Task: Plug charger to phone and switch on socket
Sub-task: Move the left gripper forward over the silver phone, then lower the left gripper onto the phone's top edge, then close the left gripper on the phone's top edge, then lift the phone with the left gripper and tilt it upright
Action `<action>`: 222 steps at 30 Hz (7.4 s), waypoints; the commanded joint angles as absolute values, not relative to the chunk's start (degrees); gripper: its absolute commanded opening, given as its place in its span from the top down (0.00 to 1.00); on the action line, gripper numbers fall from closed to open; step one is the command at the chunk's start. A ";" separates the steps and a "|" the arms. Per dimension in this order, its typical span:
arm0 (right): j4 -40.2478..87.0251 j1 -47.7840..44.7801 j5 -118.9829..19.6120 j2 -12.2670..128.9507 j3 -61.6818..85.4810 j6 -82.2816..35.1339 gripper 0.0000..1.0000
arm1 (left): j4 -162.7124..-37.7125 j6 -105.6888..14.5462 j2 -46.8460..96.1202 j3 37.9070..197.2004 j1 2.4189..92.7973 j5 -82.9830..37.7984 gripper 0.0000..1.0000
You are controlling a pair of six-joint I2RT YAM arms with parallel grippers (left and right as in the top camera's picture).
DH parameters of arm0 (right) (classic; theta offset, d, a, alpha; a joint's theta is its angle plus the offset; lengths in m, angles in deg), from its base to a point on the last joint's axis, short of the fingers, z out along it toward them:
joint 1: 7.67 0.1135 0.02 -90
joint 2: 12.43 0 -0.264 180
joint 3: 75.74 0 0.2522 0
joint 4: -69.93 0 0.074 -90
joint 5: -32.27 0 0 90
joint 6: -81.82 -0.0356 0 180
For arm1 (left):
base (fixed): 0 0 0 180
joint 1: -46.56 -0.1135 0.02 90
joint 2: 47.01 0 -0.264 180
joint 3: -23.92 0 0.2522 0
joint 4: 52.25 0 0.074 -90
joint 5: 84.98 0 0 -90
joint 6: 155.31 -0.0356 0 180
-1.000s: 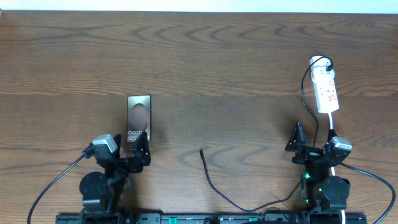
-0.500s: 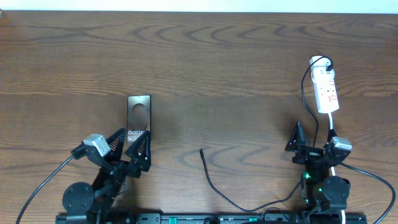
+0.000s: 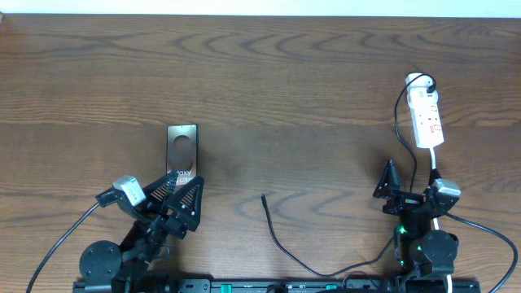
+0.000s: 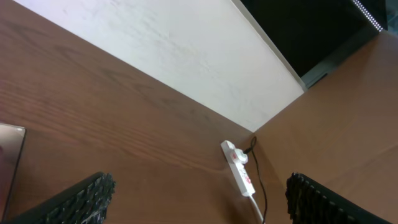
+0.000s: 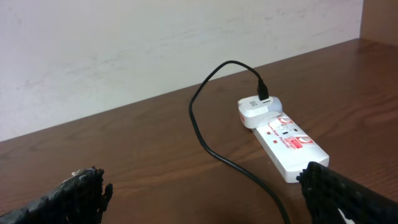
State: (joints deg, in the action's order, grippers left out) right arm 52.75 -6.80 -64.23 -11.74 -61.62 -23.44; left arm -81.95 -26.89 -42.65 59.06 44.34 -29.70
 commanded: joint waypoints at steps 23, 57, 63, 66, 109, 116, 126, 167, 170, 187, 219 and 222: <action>52.56 -7.20 -65.06 -12.11 -61.66 -22.70 0.01 | -78.34 -20.82 -41.38 60.86 44.10 -28.82 0.02; 52.56 -7.20 -65.06 -12.11 -61.66 -22.70 0.01 | -120.38 -50.28 18.92 110.97 56.34 21.62 0.02; 52.56 -7.20 -65.06 -12.11 -61.66 -22.70 0.01 | -121.07 -50.28 25.33 109.84 56.34 21.60 0.02; 52.56 -7.20 -65.06 -12.11 -61.66 -22.70 0.01 | -121.49 -50.28 29.65 109.84 56.34 20.71 0.02; 52.56 -7.20 -65.06 -12.11 -61.66 -22.70 0.01 | -107.57 -65.08 47.18 96.42 46.72 -0.34 0.02; 52.56 -7.20 -65.06 -12.11 -61.66 -22.70 0.01 | -105.32 -65.06 47.20 95.98 46.74 -0.36 0.02; 52.56 -7.20 -65.06 -12.11 -61.66 -22.70 0.01 | -99.24 -63.75 47.36 93.53 47.31 -0.58 0.02; 52.56 -7.20 -65.06 -12.11 -61.66 -22.70 0.01 | -93.60 -61.58 56.69 93.34 50.46 2.85 0.08; 52.56 -7.20 -65.06 -12.11 -61.66 -22.70 0.01 | -93.99 -61.58 56.69 93.34 50.44 2.65 0.17; 52.56 -7.20 -65.06 -12.11 -61.66 -22.70 0.01 | -94.21 -60.12 56.60 93.86 50.44 -4.12 0.26; 52.56 -7.20 -65.06 -12.11 -61.66 -22.70 0.01 | -95.22 -49.89 56.25 94.71 50.39 -33.21 0.30; 52.56 -7.20 -65.06 -12.11 -61.66 -22.70 0.01 | -94.98 -47.40 56.25 94.71 50.39 -36.34 0.30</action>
State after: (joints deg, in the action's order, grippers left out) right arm 52.75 -6.80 -64.23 -11.74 -61.62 -23.44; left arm -95.13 -51.53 55.77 95.17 50.15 -29.61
